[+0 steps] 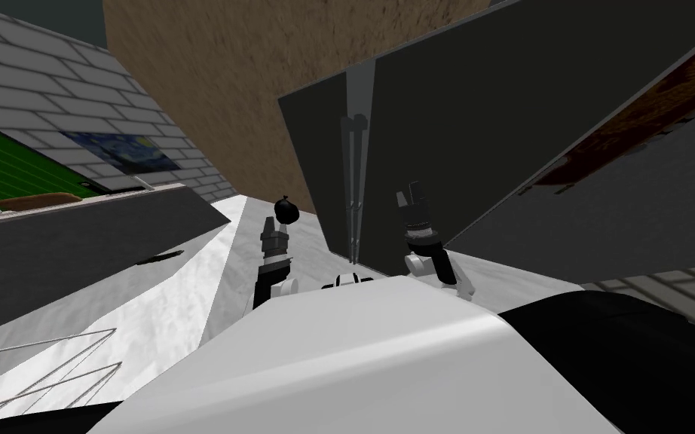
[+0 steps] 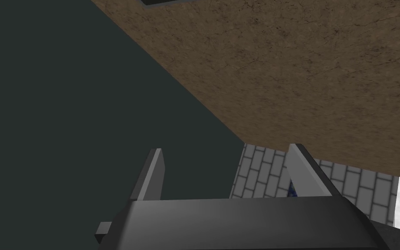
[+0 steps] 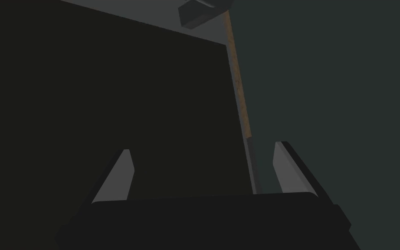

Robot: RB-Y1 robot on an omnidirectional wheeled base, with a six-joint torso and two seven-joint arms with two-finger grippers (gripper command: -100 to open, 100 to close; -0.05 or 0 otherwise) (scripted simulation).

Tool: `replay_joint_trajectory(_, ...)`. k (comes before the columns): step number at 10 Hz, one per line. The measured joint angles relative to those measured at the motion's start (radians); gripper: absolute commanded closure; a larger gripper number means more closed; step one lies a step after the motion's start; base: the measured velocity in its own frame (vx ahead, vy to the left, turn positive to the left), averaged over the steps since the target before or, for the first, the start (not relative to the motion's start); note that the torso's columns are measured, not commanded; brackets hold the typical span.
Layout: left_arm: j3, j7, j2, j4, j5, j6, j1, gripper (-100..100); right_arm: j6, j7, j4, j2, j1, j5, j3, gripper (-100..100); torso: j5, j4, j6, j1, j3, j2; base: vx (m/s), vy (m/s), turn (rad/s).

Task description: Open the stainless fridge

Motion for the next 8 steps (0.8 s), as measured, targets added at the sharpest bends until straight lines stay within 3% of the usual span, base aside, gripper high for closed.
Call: replay_joint_trajectory(8,0.0,0.0,0.0,0.0,0.0,0.0,0.0,0,0.045,0.016,0.011,-0.237,-0.073,0.001,-0.067,-100,0.0,0.0,0.0,0.001,0.0,0.0,0.08,0.063,-0.137)
